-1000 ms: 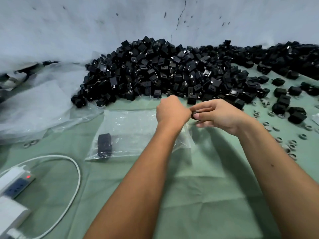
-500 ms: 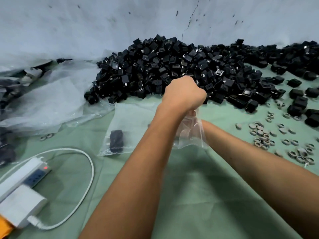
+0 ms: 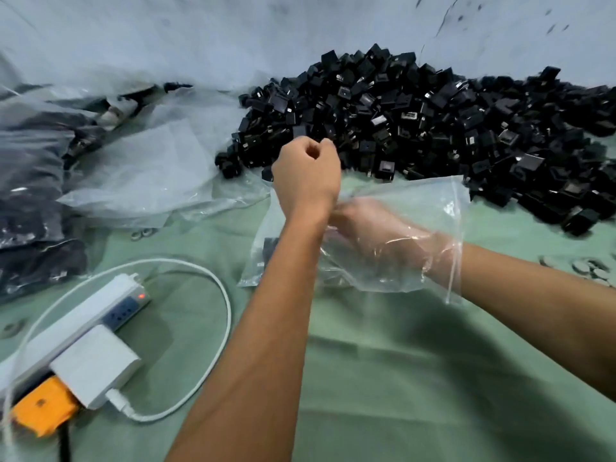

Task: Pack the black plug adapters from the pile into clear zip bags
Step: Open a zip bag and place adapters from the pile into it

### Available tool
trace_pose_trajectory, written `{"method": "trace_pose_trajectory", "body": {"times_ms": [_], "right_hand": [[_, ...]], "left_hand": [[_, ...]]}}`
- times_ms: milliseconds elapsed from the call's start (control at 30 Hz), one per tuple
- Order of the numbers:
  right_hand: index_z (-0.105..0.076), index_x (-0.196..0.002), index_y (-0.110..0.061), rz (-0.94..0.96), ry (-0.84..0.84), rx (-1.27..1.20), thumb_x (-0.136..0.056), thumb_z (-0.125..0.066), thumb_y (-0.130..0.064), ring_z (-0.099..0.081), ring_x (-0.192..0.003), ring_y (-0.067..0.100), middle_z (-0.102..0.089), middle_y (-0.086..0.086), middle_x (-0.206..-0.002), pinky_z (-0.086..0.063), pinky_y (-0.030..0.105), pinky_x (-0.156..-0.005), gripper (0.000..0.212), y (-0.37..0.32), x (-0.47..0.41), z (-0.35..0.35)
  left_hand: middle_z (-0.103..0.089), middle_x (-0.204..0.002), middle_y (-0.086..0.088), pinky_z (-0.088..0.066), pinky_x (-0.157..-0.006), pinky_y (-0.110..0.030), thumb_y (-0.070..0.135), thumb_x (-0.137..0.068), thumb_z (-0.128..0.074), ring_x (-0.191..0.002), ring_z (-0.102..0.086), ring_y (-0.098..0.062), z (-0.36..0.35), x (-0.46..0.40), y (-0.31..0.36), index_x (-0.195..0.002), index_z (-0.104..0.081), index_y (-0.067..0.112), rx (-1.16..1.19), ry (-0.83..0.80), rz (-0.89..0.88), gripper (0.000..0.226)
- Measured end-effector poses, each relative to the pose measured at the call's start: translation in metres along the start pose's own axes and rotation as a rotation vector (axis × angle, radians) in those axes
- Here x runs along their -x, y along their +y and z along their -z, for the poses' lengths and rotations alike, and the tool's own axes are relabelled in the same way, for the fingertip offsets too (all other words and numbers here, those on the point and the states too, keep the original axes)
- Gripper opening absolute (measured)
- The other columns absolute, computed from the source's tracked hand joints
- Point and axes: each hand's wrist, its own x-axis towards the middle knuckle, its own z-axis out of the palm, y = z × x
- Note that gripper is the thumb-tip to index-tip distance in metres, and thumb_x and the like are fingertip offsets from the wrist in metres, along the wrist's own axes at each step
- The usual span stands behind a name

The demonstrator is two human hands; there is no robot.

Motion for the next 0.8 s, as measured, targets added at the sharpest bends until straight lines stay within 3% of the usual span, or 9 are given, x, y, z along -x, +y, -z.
{"method": "trace_pose_trajectory", "body": {"times_ms": [100,200,267,333,400,500,567,700,800], "right_hand": [[-0.068,-0.135,-0.025,0.018,-0.033,0.054,-0.103,-0.051,-0.012,-0.063,-0.111,0.022,-0.068,0.001,-0.121,-0.049,0.031,-0.096,0.038,0.001,-0.01,-0.008],[-0.067,-0.135,-0.01,0.04,-0.023,-0.009,-0.095,-0.058,0.006,-0.061,-0.111,0.038,-0.068,0.019,-0.121,-0.044,0.039,-0.095,0.044,0.01,-0.023,-0.021],[-0.069,-0.133,-0.014,0.1,0.085,-0.067,-0.095,-0.058,0.002,-0.066,-0.106,0.032,-0.071,0.01,-0.116,-0.049,0.037,-0.09,0.042,0.013,-0.025,-0.029],[-0.069,-0.128,-0.033,0.1,0.119,-0.166,-0.102,-0.052,-0.021,-0.069,-0.093,0.005,-0.07,-0.017,-0.108,-0.058,0.025,-0.079,0.033,0.007,-0.019,-0.032],[-0.069,-0.12,-0.035,0.079,0.127,-0.292,-0.103,-0.052,-0.031,-0.068,-0.085,-0.006,-0.067,-0.028,-0.098,-0.056,0.013,-0.068,0.024,-0.001,-0.017,-0.036],[-0.072,-0.111,0.005,0.053,0.21,-0.545,-0.099,-0.061,0.001,-0.069,-0.078,-0.007,-0.074,-0.002,-0.09,-0.053,0.008,-0.068,0.016,-0.007,-0.02,-0.045],[-0.072,-0.107,0.013,-0.009,0.229,-0.628,-0.097,-0.063,0.009,-0.067,-0.072,-0.006,-0.072,0.026,-0.095,-0.054,0.011,-0.068,0.014,-0.009,-0.029,-0.044],[-0.076,-0.104,-0.005,-0.19,0.094,-0.82,-0.097,-0.067,-0.001,-0.065,-0.095,0.025,-0.071,0.027,-0.112,-0.05,0.034,-0.098,0.013,-0.013,-0.04,-0.043],[-0.076,-0.093,-0.003,-0.252,0.143,-1.019,-0.095,-0.069,0.0,-0.067,-0.09,0.057,-0.071,0.035,-0.1,-0.054,0.067,-0.09,0.007,-0.02,-0.038,-0.051]], "left_hand": [[-0.069,-0.068,0.001,-0.044,-0.064,-0.032,0.03,-0.093,-0.056,-0.067,-0.062,-0.02,0.02,-0.026,-0.033,-0.071,-0.062,0.01,0.04,0.194,0.122,0.03],[-0.06,-0.063,0.0,-0.041,-0.061,-0.032,0.025,-0.091,-0.057,-0.06,-0.051,-0.019,0.029,-0.035,-0.057,-0.063,-0.05,0.015,0.173,0.303,0.237,0.031],[-0.058,-0.063,-0.002,-0.039,-0.06,-0.031,0.023,-0.092,-0.058,-0.06,-0.048,-0.018,0.028,-0.036,-0.067,-0.065,-0.051,0.012,0.245,0.311,0.253,0.029],[-0.057,-0.061,-0.002,-0.041,-0.062,-0.031,0.021,-0.093,-0.059,-0.061,-0.049,-0.019,0.026,-0.035,-0.073,-0.065,-0.052,0.011,0.293,0.304,0.245,0.03],[-0.055,-0.058,-0.001,-0.04,-0.062,-0.033,0.02,-0.093,-0.059,-0.06,-0.047,-0.021,0.026,-0.036,-0.077,-0.062,-0.049,0.013,0.34,0.301,0.249,0.033],[-0.052,-0.054,0.0,-0.033,-0.057,-0.033,0.018,-0.092,-0.058,-0.054,-0.04,-0.022,0.029,-0.038,-0.079,-0.062,-0.046,0.014,0.41,0.283,0.298,0.033],[-0.052,-0.053,0.001,-0.029,-0.055,-0.033,0.016,-0.092,-0.057,-0.052,-0.038,-0.02,0.031,-0.038,-0.079,-0.059,-0.046,0.015,0.448,0.281,0.326,0.035],[-0.049,-0.056,-0.002,-0.025,-0.052,-0.031,0.01,-0.09,-0.056,-0.052,-0.034,-0.019,0.034,-0.035,-0.075,-0.057,-0.046,0.017,0.532,0.277,0.388,0.036],[-0.047,-0.056,-0.002,-0.023,-0.048,-0.027,0.006,-0.091,-0.055,-0.049,-0.031,-0.015,0.037,-0.035,-0.073,-0.06,-0.045,0.016,0.611,0.272,0.421,0.034]]}}
